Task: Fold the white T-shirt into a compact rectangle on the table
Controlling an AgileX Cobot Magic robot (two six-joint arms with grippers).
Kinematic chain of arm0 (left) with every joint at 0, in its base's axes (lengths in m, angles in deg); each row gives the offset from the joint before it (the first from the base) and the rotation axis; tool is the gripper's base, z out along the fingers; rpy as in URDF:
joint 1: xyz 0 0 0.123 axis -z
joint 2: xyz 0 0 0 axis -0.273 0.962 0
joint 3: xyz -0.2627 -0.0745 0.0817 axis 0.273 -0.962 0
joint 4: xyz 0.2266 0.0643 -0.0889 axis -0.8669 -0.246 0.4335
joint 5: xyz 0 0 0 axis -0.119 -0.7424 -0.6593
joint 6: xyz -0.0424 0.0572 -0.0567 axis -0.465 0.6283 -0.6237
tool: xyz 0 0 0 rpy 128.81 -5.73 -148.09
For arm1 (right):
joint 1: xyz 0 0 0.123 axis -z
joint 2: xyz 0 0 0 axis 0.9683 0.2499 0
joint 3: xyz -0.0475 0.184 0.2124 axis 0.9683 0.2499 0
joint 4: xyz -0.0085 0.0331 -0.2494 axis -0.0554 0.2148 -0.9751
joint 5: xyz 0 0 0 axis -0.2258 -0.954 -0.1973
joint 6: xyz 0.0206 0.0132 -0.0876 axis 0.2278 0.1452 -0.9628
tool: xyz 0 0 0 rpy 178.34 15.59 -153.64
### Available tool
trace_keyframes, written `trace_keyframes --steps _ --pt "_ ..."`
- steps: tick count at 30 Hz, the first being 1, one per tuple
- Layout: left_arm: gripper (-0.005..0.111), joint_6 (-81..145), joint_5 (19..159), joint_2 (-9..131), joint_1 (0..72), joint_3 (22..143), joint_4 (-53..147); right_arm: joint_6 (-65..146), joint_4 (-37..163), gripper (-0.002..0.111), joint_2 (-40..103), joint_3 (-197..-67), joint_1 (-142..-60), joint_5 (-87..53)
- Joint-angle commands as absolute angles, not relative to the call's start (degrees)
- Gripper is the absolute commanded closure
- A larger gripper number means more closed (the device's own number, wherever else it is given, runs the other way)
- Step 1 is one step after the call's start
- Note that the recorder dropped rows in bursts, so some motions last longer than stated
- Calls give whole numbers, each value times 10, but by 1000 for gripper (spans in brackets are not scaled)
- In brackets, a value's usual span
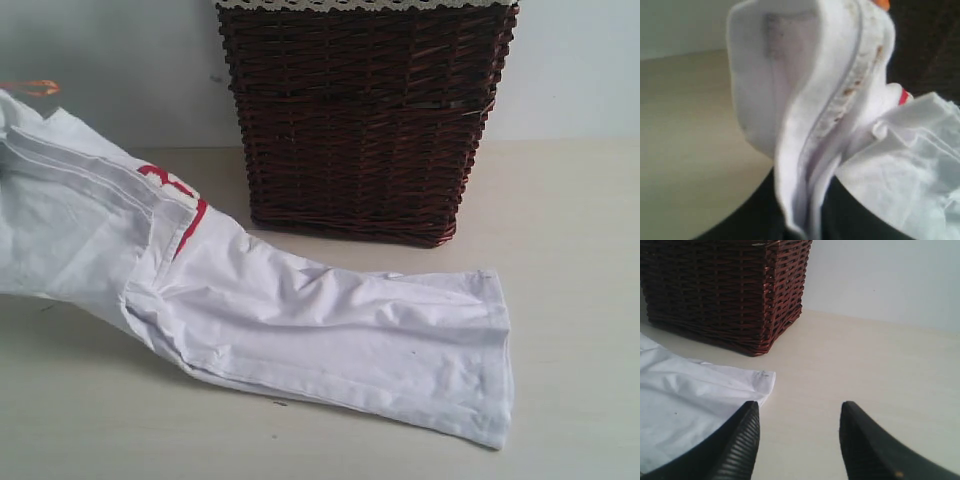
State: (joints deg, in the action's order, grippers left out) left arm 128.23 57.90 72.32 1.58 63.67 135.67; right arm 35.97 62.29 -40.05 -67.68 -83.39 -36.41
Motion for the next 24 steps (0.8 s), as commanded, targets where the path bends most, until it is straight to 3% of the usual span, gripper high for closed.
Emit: trace_keyframes --steps 1,20,23,24 --pt "107 1279 581 719 17 644 1339 357 625 60 -404 -674 -831 -356" --pt "107 1281 595 719 21 605 1321 357 625 60 -404 -674 -831 -356" --pt "107 1286 602 719 103 617 1333 357 625 60 -404 -674 -831 -356" --pt "107 1286 643 719 162 628 1342 357 625 60 -404 -674 -831 -356"
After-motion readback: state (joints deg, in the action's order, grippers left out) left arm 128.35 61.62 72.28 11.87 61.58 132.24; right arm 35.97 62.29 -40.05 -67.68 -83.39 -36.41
